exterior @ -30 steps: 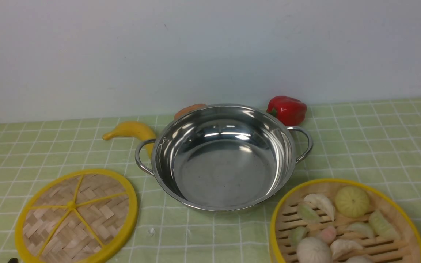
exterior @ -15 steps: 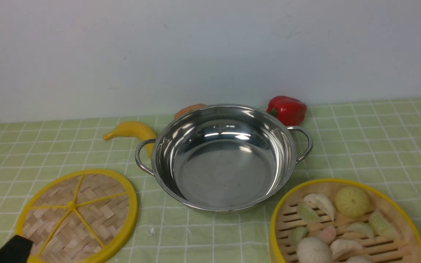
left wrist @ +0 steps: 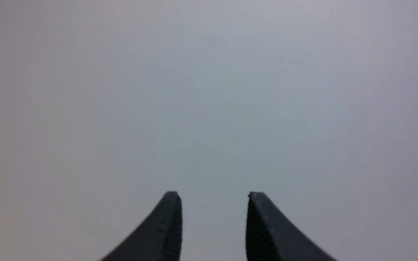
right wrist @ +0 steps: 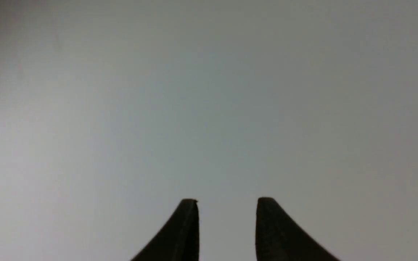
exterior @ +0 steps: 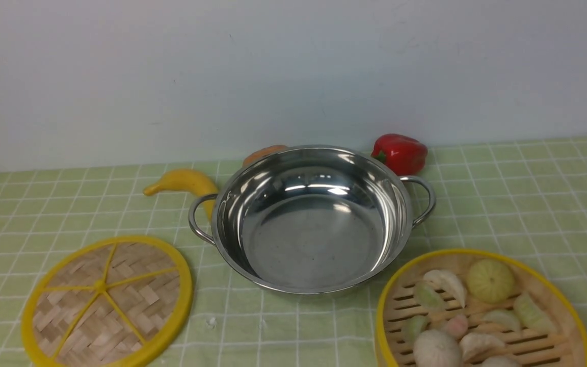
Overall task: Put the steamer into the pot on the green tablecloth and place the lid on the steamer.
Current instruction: 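Reach for and grasp the rim of the bamboo steamer holding the buns with the right gripper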
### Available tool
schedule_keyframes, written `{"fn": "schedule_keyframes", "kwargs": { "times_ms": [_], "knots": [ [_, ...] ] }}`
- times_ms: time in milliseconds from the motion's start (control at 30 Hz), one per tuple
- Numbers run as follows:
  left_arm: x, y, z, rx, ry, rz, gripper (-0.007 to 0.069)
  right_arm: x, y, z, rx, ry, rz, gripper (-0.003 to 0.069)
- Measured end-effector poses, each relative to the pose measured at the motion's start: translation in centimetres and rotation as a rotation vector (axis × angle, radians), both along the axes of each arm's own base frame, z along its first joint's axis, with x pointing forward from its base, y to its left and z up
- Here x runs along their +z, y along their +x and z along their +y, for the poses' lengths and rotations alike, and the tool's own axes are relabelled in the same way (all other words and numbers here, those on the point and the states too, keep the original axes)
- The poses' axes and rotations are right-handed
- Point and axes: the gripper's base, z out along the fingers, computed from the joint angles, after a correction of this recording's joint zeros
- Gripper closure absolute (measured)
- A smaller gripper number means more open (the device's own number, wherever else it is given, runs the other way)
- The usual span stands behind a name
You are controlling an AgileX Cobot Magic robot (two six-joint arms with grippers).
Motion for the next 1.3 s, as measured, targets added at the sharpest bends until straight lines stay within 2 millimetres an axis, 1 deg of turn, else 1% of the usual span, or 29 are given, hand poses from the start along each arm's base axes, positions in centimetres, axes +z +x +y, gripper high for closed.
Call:
{"fn": "schedule_keyframes", "kwargs": {
  "times_ms": [33, 67, 100, 133, 167, 233, 267, 300, 333, 367, 400, 433, 467, 500, 533, 567, 633, 667, 700, 733, 767, 833, 933, 967, 1033, 1067, 1133, 1167, 1300],
  "knots": [
    [0.5, 0.5, -0.1, 0.021, 0.073, 0.024, 0.0382, 0.4, 1.2, 0.0, -0.016, -0.035, 0.106, 0.0417],
    [0.9, 0.5, -0.1, 0.021, 0.092, 0.024, 0.0382, 0.8, 1.1, 0.0, -0.016, -0.035, 0.094, 0.0417],
    [1.6, 1.8, -0.4, 0.018, 0.191, 0.079, 0.0382, 1.4, 3.0, 0.0, -0.042, -0.078, 0.258, 0.0417],
    [2.0, 3.3, -0.8, -0.026, 0.272, 0.15, 0.0382, 1.7, 4.4, -0.2, -0.063, -0.101, 0.415, 0.0417],
    [2.1, 4.0, -1.2, -0.065, 0.305, 0.185, 0.0382, 1.7, 5.3, -0.3, -0.073, -0.117, 0.515, 0.0417],
    [1.4, 6.9, -1.9, -0.187, 0.373, 0.332, 0.0382, 1.2, 7.6, -0.5, -0.088, -0.173, 0.793, 0.0417],
    [0.8, 7.9, -2.3, -0.249, 0.399, 0.402, 0.0382, 0.7, 8.4, -0.5, -0.085, -0.199, 0.893, 0.0417],
    [0.7, 8.2, -2.3, -0.249, 0.404, 0.414, 0.0382, 0.6, 8.6, -0.5, -0.083, -0.207, 0.918, 0.0417],
    [-1.0, 10.3, -2.6, -0.343, 0.444, 0.56, 0.0382, -0.7, 9.9, -0.4, -0.049, -0.262, 1.111, 0.0417],
    [-2.2, 11.5, -2.8, -0.394, 0.458, 0.659, 0.0384, -1.6, 10.7, -0.2, -0.012, -0.294, 1.219, 0.0417],
    [-3.2, 12.3, -2.8, -0.437, 0.466, 0.744, 0.0386, -2.2, 11.1, 0.0, 0.02, -0.306, 1.28, 0.0417],
    [-4.8, 13.4, -2.7, -0.471, 0.464, 0.864, 0.0394, -3.5, 12.1, 0.4, 0.085, -0.333, 1.397, 0.0417],
    [-5.1, 13.6, -2.7, -0.482, 0.452, 0.89, 0.0397, -3.8, 12.1, 0.5, 0.1, -0.346, 1.423, 0.0417],
    [-7.0, 14.7, -2.4, -0.507, 0.44, 1.039, 0.041, -5.2, 12.9, 1.0, 0.184, -0.361, 1.509, 0.0417],
    [-7.5, 14.8, -2.2, -0.505, 0.451, 1.082, 0.0415, -5.6, 13.2, 1.1, 0.204, -0.364, 1.53, 0.0417],
    [-9.6, 15.6, -1.6, -0.49, 0.442, 1.258, 0.0438, -6.9, 14.0, 1.6, 0.282, -0.379, 1.582, 0.0417],
    [-10.6, 15.9, -1.2, -0.469, 0.427, 1.345, 0.045, -7.5, 14.4, 1.7, 0.304, -0.388, 1.594, 0.0417],
    [-11.6, 16.1, -0.6, -0.432, 0.432, 1.439, 0.0461, -8.2, 14.9, 1.7, 0.318, -0.389, 1.609, 0.0417],
    [-11.7, 16.1, -0.4, -0.421, 0.448, 1.454, 0.0462, -8.4, 15.0, 1.7, 0.319, -0.39, 1.612, 0.0417],
    [-12.5, 16.3, 0.2, -0.373, 0.458, 1.53, 0.0467, -9.3, 15.5, 1.7, 0.321, -0.394, 1.623, 0.0417],
    [-12.7, 16.3, 0.5, -0.351, 0.464, 1.558, 0.0467, -9.8, 15.7, 1.7, 0.321, -0.391, 1.634, 0.0417],
    [-13.0, 16.3, 1.0, -0.304, 0.495, 1.604, 0.0466, -11.1, 16.1, 1.7, 0.316, -0.383, 1.651, 0.0417],
    [-13.1, 16.3, 1.3, -0.277, 0.504, 1.615, 0.0465, -12.3, 16.2, 1.6, 0.309, -0.378, 1.665, 0.0417],
    [-13.1, 16.2, 1.4, -0.266, 0.51, 1.619, 0.0458, -13.3, 16.5, 1.5, 0.299, -0.377, 1.672, 0.0417],
    [-13.1, 16.2, 1.4, -0.264, 0.509, 1.62, 0.0453, -14.5, 16.8, 1.5, 0.29, -0.374, 1.684, 0.0417],
    [-13.1, 16.2, 1.4, -0.264, 0.509, 1.62, 0.0452, -14.6, 16.7, 1.5, 0.291, -0.374, 1.687, 0.0417],
    [-13.1, 16.2, 1.4, -0.263, 0.509, 1.62, 0.0445, -15.8, 17.1, 1.4, 0.286, -0.368, 1.706, 0.0417],
    [-13.1, 16.2, 1.4, -0.263, 0.509, 1.62, 0.0444, -16.9, 17.5, 1.4, 0.284, -0.365, 1.731, 0.0417],
    [-13.1, 16.3, 1.4, -0.263, 0.511, 1.621, 0.0435, -18.9, 18.2, 1.3, 0.285, -0.368, 1.776, 0.0417]
  ]
}}
